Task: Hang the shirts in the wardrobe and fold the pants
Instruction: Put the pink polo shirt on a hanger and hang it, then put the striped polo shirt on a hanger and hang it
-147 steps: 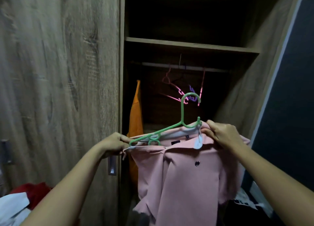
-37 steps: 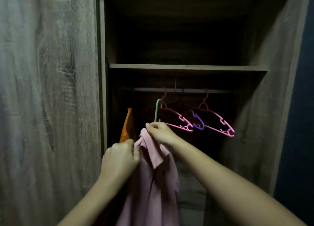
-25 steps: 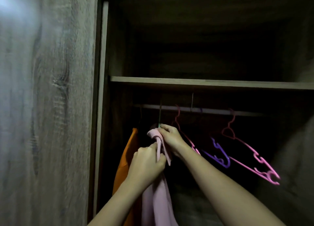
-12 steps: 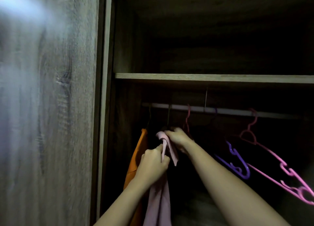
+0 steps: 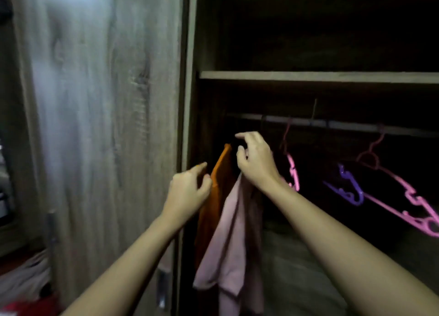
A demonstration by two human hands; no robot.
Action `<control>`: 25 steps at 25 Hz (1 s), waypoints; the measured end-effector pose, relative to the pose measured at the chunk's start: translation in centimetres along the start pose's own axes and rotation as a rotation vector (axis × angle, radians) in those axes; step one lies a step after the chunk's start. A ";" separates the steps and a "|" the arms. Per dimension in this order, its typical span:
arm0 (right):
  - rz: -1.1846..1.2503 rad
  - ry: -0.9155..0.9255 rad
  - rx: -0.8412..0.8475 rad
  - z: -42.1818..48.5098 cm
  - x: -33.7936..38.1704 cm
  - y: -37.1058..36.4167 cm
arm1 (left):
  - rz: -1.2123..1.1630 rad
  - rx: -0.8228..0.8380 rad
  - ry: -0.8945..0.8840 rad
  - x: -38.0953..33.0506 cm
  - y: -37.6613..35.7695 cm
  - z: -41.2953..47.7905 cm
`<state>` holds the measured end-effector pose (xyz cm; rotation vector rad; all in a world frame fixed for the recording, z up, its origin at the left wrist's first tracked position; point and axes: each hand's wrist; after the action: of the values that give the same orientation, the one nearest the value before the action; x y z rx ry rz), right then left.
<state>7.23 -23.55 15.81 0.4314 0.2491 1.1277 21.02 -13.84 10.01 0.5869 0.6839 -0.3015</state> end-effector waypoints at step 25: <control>0.373 -0.165 1.005 -16.5 41.2 -35.8 | 0.863 0.440 0.660 42.1 32.0 -25.9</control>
<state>46.77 4.50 -14.16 1.5014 0.6070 1.2622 53.39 24.17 -21.24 1.3679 0.9262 0.5948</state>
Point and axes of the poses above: each hand's wrist, its own z-axis towards the middle knuckle, its own y-axis out of the back of the hand, x = y × z, and after that the axes turned 15 degrees about y, right-handed
